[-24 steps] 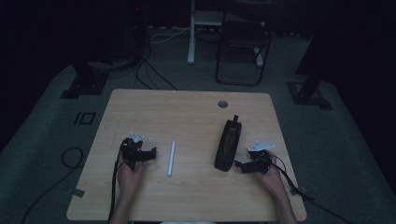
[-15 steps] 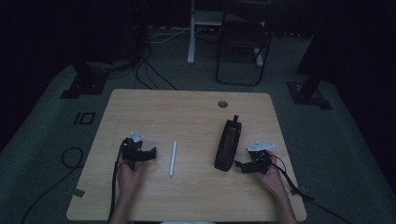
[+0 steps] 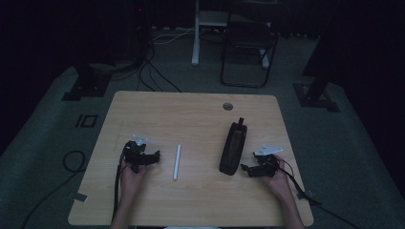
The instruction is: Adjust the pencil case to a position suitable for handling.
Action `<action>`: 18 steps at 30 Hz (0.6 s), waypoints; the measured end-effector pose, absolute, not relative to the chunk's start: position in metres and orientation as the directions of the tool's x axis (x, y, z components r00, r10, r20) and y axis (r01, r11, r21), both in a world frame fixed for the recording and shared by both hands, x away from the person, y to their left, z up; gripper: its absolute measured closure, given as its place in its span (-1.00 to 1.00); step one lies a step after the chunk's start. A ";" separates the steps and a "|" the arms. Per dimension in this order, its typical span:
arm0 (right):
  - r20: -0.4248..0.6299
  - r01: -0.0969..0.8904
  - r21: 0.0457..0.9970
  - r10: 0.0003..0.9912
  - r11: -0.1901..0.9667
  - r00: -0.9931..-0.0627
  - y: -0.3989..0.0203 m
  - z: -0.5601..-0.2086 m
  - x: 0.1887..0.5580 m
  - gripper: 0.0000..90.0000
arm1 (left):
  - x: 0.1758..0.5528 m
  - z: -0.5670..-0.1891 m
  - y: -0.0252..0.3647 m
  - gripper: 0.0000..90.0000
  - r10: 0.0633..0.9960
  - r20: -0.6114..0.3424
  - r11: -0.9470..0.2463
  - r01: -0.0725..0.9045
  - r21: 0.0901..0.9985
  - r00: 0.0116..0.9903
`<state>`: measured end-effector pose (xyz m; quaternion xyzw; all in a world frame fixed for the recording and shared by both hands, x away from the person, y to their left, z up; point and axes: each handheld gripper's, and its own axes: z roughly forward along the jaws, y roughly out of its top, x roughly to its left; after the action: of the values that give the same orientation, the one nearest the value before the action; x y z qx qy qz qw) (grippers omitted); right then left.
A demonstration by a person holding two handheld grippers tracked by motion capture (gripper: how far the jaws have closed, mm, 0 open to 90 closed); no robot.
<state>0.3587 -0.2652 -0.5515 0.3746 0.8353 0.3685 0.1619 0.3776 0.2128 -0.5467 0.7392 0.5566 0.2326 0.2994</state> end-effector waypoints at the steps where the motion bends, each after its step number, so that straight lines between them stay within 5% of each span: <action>1: 0.008 0.509 0.737 0.747 0.444 -0.664 -0.266 -0.551 0.358 -0.49 | 0.378 -0.547 0.213 -0.79 0.962 0.011 -0.201 0.684 0.702 0.272; 18: 0.023 0.473 0.760 0.709 0.446 -0.705 -0.246 -0.538 0.349 -0.34 | 0.378 -0.547 0.213 -0.79 0.962 0.011 -0.201 0.684 0.702 0.272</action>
<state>0.3492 -0.2461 -0.5377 0.3531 0.8367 0.3905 0.1512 0.3776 0.2128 -0.5467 0.7392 0.5566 0.2326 0.2995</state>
